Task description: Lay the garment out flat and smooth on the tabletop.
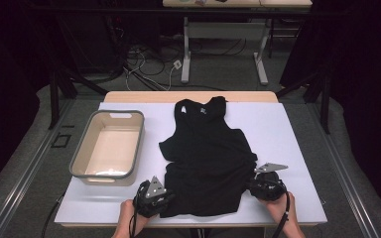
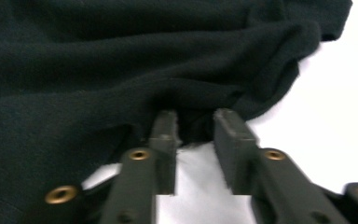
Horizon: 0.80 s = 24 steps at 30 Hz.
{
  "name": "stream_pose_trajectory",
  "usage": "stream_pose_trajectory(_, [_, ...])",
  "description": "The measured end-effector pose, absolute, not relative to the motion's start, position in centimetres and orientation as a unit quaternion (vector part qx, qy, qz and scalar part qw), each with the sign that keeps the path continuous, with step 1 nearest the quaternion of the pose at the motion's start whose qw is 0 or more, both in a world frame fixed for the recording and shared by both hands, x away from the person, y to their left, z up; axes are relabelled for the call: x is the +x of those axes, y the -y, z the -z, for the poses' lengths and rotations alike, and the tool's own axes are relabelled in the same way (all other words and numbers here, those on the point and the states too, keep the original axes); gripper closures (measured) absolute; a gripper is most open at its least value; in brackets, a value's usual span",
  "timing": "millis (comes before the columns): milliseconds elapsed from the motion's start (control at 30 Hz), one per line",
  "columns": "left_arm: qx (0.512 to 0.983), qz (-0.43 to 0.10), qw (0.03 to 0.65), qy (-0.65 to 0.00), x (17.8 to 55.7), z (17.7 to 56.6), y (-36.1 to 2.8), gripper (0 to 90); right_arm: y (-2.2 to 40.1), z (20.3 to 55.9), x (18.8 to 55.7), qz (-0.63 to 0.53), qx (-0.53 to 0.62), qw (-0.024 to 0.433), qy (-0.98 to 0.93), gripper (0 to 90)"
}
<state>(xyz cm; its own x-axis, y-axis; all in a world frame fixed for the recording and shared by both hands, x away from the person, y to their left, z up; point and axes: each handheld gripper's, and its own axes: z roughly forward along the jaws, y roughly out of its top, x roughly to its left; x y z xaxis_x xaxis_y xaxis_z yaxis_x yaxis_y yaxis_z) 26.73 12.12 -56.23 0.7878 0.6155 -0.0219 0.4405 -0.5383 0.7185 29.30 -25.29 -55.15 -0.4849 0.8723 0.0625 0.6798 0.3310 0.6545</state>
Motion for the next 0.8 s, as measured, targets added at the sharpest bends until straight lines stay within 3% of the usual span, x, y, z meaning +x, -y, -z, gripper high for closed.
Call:
stream_pose_trajectory(67, [0.868,-0.116,0.376,-0.301,26.9,56.3,-12.2,87.1,25.2,55.2,29.4,-0.322,0.479,0.145,-0.804,86.8])
stream_pose_trajectory(200, [0.866,-0.110,0.378,-0.308,27.1,56.2,-12.4,88.8,25.0,54.8,29.3,-0.319,0.479,0.148,-0.805,89.6])
stream_pose_trajectory(667, [0.860,-0.150,0.370,-0.318,27.6,55.4,-13.3,88.5,26.0,51.4,29.2,-0.304,0.477,0.272,-0.778,89.2])
stream_pose_trajectory(800, [0.867,-0.142,0.359,-0.316,27.8,55.8,-13.1,82.1,25.7,53.3,30.7,-0.281,0.480,0.240,-0.796,88.2])
